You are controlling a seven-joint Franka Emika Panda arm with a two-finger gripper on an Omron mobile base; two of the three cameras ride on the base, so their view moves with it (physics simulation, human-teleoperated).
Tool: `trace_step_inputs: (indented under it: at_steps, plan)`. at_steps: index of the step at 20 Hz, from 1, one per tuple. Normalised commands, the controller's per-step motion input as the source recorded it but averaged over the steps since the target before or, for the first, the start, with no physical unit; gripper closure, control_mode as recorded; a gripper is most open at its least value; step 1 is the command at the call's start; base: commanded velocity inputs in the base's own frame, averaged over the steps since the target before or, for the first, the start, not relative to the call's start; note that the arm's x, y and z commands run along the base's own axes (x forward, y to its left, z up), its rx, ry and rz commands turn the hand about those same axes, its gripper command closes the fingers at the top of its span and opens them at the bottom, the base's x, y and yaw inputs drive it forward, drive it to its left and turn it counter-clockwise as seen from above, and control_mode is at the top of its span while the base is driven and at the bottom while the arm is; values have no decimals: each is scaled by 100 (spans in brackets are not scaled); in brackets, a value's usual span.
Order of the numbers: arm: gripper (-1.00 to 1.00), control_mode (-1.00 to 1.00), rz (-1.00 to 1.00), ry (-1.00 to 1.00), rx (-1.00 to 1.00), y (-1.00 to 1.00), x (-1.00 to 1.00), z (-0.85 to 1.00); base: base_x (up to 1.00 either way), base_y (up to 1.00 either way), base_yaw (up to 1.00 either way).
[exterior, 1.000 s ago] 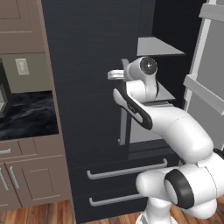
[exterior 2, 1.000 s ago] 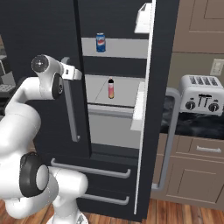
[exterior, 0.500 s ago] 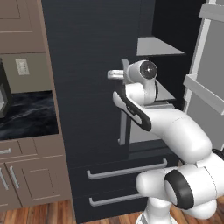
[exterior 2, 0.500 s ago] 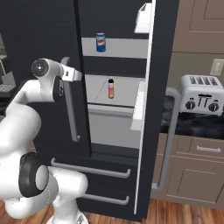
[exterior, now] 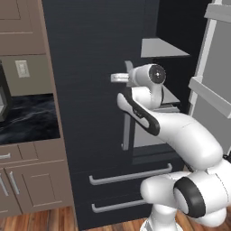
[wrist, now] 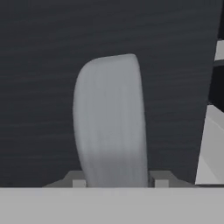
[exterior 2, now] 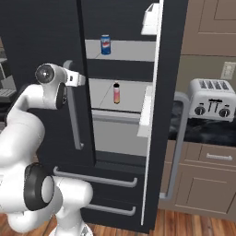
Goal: Open the fridge, grab two sodas, and place both sodas inside the bowl with ice on the dining counter.
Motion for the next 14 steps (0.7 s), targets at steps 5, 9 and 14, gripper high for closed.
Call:
trace_step_inputs:
  at_steps: [5, 9, 14]
  plan:
    - [100, -100, 19, 0, 0, 80, -45, -12, 0, 0, 0]
    - [100, -100, 19, 0, 0, 87, -46, -9, 0, 0, 0]
    - [100, -100, 17, 0, 0, 96, -37, -8, 0, 0, 0]
